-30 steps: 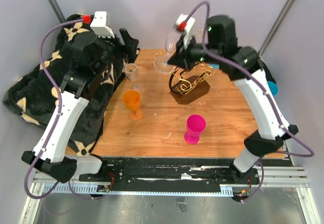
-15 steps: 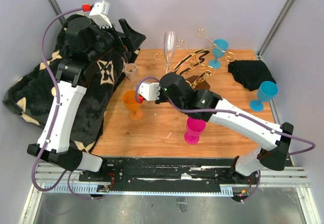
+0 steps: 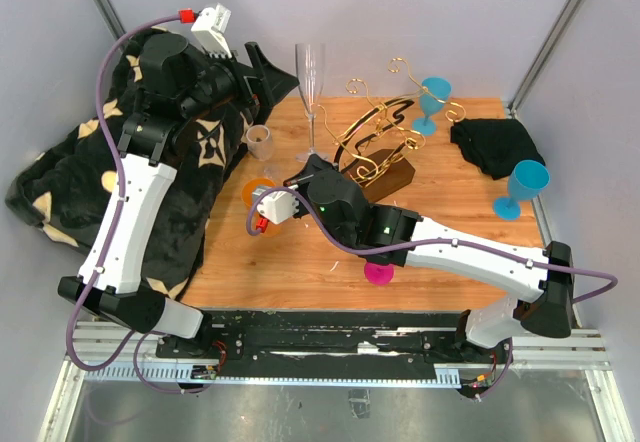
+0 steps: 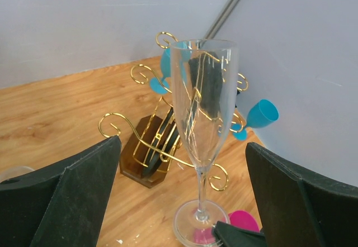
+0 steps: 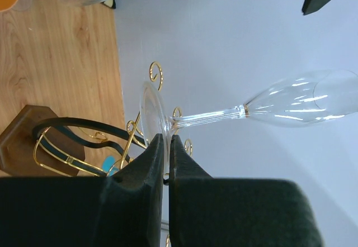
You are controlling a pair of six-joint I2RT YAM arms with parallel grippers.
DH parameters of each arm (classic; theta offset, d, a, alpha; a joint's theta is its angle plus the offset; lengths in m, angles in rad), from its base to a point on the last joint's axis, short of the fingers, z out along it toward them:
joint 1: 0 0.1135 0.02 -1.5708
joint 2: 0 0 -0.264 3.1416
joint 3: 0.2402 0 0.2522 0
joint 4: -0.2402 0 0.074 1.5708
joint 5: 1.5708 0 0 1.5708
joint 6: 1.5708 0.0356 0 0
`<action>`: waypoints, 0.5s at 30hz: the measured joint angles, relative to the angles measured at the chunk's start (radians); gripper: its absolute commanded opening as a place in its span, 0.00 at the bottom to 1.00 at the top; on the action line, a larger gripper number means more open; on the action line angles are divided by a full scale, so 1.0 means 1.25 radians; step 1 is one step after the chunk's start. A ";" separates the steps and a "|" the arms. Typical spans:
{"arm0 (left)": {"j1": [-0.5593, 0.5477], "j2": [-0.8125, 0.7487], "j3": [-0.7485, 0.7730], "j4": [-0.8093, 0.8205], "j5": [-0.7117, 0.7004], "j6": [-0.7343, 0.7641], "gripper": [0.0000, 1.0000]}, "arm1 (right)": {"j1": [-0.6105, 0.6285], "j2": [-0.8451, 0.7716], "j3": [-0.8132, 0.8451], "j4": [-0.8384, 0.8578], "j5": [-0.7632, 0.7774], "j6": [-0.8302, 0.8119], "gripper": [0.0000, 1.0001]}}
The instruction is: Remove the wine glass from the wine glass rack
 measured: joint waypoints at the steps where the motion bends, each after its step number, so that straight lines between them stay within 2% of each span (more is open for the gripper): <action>1: 0.000 0.001 -0.003 0.006 0.003 0.000 1.00 | 0.007 0.000 0.000 0.010 0.004 -0.007 0.01; 15: 0.000 0.007 -0.040 0.129 0.042 -0.042 1.00 | 0.046 0.000 0.000 0.033 0.015 -0.029 0.01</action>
